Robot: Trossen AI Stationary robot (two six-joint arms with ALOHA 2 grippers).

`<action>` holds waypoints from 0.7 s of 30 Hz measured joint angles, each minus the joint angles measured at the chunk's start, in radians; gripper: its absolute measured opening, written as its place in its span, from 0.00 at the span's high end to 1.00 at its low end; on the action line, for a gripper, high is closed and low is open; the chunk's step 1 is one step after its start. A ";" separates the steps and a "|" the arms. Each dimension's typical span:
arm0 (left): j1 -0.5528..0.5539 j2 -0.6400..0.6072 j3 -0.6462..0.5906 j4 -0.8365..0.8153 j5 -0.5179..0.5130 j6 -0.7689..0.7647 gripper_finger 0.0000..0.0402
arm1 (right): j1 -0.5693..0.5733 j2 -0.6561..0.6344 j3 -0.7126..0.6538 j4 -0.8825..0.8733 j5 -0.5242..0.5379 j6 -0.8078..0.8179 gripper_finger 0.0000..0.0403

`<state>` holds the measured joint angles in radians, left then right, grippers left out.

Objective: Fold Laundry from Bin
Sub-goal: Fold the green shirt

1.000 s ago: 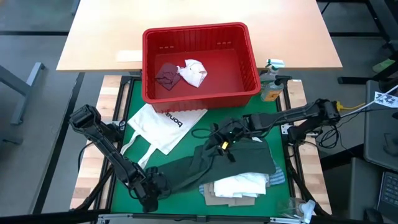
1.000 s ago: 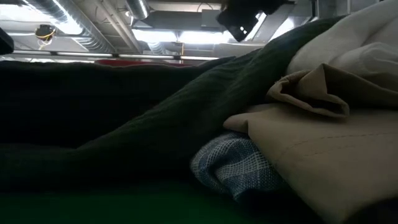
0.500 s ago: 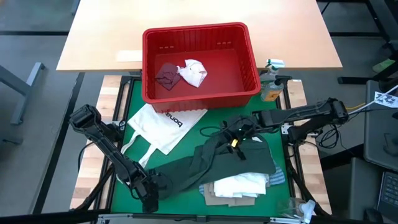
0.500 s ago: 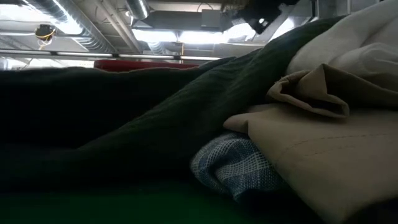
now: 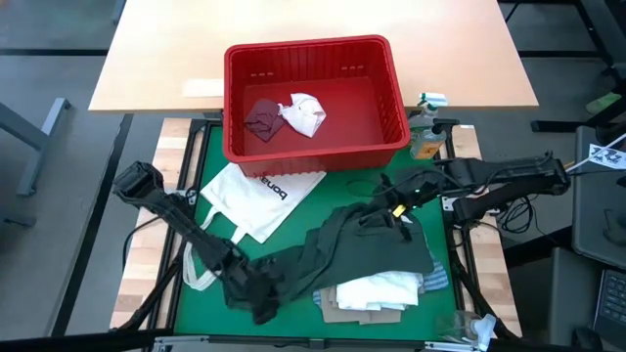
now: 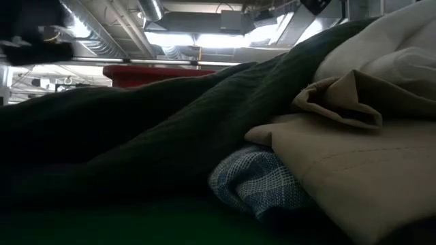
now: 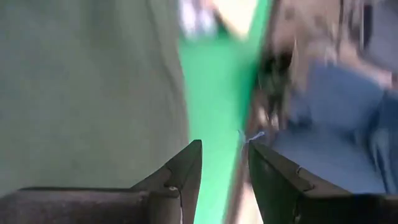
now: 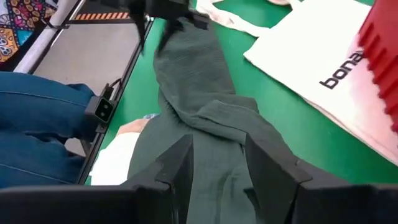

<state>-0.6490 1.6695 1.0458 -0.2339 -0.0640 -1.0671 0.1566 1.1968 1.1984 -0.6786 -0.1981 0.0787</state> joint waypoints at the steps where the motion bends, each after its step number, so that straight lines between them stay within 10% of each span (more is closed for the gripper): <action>1: 0.025 0.000 0.000 0.008 -0.032 0.003 0.69 | 0.000 -0.011 0.000 -0.005 0.007 0.000 0.64; 10: 0.272 0.000 0.000 0.030 -0.272 -0.072 0.70 | 0.000 -0.045 0.000 -0.117 0.015 0.002 0.64; 21: 0.460 0.000 0.000 0.226 -0.197 -0.140 0.70 | 0.000 -0.043 0.000 -0.197 0.015 -0.001 0.64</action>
<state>-0.1894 1.6695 1.0462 -0.0075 -0.2609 -1.2072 0.1566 1.1538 1.1984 -0.8753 -0.1829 0.0775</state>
